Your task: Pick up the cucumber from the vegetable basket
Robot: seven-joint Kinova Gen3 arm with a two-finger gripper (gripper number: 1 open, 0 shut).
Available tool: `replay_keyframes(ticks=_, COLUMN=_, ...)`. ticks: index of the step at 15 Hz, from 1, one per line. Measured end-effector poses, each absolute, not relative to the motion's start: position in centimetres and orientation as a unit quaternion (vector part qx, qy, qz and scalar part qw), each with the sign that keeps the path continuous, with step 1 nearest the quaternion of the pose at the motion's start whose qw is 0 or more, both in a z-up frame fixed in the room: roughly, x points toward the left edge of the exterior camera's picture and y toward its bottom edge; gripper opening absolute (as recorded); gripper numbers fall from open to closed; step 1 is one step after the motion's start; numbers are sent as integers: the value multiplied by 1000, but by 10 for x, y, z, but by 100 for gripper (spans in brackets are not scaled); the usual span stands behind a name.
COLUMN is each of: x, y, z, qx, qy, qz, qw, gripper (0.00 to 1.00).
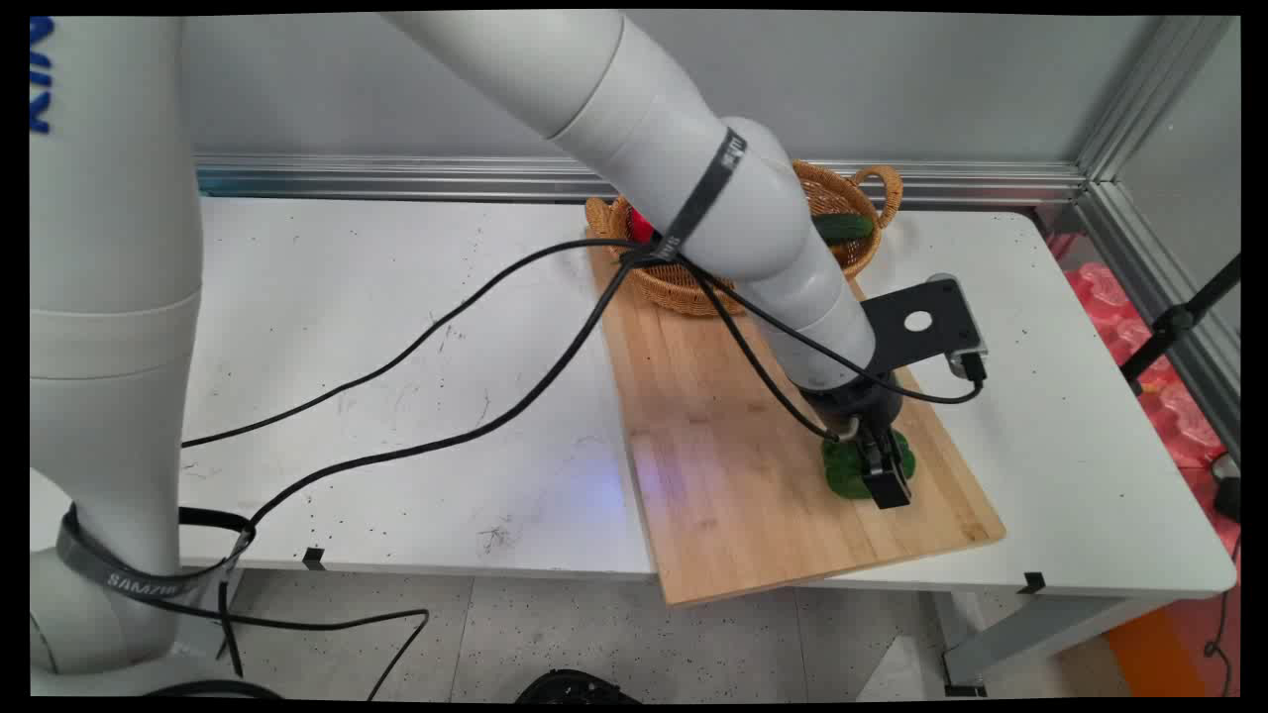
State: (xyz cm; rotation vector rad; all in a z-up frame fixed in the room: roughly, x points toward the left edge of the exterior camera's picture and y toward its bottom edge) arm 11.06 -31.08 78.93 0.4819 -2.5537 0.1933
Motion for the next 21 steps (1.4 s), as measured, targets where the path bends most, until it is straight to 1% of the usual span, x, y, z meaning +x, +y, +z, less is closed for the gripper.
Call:
replay_keyframes(ticks=5, x=126, y=-309, z=808, qx=173, qy=-942, qz=77, qw=277, gripper=100)
replay_keyframes(ticks=16, x=216, y=-284, z=895, qx=175, qy=-939, qz=81, qw=284, gripper=100)
replay_keyframes(ticks=21, x=271, y=-279, z=935, qx=197, qy=-938, qz=84, qw=272, gripper=100)
